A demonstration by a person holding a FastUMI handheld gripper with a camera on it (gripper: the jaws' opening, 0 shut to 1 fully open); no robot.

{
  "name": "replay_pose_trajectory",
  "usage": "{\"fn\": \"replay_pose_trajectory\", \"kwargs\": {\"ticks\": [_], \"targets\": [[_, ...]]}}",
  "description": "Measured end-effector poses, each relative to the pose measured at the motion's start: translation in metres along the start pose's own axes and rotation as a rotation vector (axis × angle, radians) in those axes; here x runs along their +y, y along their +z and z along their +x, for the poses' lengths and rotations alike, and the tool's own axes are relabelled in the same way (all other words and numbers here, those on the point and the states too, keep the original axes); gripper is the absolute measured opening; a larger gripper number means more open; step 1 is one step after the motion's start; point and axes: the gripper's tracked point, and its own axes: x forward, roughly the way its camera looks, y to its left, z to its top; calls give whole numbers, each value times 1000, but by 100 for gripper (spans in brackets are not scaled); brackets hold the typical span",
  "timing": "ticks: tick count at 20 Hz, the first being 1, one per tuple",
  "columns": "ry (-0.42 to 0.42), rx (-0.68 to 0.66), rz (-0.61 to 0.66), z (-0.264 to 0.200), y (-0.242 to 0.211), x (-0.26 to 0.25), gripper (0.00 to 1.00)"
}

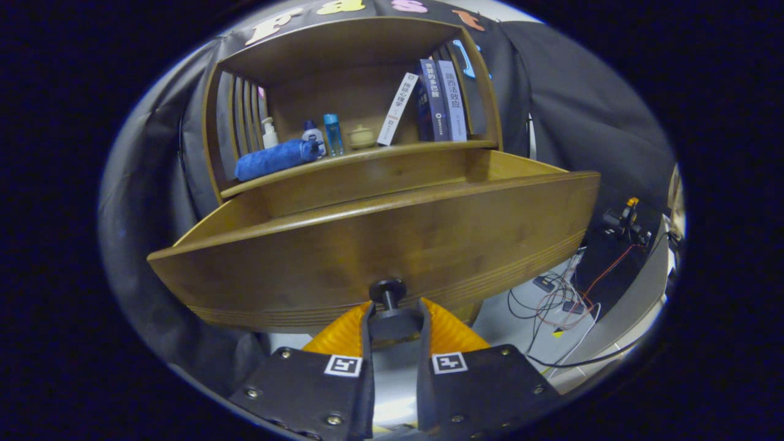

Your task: Pull open the drawer, take out the items inside it, and place them on the countertop above the cabinet.

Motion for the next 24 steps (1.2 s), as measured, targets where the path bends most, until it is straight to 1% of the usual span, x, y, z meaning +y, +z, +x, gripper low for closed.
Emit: {"fn": "replay_pose_trajectory", "kwargs": {"ticks": [2, 3, 4, 6, 10, 12, 14, 16, 17, 20, 22, 24], "targets": [[22, -6, -2, -2, 0, -1, 27], [38, -2, -3, -2, -1, 1, 37], [44, -4, -8, -5, 0, 1, 38], [63, -47, -25, -14, 15, 8, 55], [31, -171, -82, -35, 67, 17, 59], [-3, -201, -109, -38, 96, 22, 61], [-63, -213, -127, -40, 119, 21, 63], [-51, -249, -110, -38, 145, 41, 65], [-59, -257, -94, -35, 158, 46, 65], [-109, -216, -65, -11, 180, 53, 64], [-168, -139, -46, 8, 183, 47, 65], [-224, -15, -38, 29, 175, 40, 69]]}}
